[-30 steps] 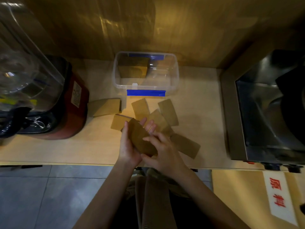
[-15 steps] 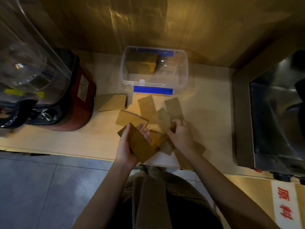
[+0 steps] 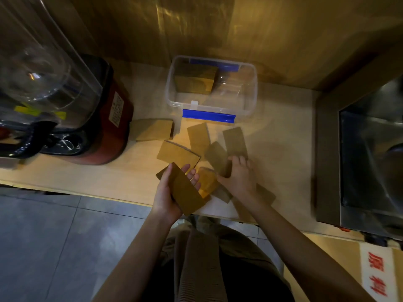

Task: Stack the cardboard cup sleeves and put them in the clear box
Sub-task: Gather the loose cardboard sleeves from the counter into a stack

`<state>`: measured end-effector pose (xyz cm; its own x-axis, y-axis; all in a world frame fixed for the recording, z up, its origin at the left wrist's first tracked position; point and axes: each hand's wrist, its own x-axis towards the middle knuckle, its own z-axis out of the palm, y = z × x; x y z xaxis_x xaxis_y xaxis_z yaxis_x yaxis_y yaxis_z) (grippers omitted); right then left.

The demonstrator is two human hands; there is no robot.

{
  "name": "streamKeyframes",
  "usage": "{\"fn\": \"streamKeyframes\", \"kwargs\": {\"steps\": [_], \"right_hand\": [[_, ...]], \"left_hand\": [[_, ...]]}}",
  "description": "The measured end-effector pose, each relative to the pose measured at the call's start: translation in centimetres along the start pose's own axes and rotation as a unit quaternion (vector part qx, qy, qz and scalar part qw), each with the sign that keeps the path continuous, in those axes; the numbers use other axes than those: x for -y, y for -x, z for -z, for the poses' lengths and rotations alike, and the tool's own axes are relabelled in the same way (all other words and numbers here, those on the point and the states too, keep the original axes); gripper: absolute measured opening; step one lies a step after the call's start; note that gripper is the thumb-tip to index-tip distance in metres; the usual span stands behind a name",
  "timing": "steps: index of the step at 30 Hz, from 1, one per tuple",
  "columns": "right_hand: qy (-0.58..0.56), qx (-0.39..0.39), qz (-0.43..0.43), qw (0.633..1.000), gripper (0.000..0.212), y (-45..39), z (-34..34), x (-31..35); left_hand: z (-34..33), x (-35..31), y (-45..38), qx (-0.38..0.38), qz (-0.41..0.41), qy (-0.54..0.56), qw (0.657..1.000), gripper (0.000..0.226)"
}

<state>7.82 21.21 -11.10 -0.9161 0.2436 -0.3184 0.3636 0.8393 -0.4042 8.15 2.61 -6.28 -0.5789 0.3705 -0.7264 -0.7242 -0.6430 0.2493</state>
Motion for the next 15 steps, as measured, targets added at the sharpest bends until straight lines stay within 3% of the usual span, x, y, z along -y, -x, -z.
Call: {"fn": "streamKeyframes", "kwargs": {"steps": [5, 15], "right_hand": [[-0.024, 0.033, 0.034, 0.999, 0.058, 2.4, 0.0, -1.6], [0.075, 0.043, 0.088, 0.992, 0.063, 4.5, -2.4, -2.2]], "left_hand": [[0.1, -0.1, -0.1, 0.003, 0.006, -0.009, 1.000, 0.055], [-0.2, 0.1, 0.3, 0.016, 0.010, -0.046, 0.999, 0.052]]}}
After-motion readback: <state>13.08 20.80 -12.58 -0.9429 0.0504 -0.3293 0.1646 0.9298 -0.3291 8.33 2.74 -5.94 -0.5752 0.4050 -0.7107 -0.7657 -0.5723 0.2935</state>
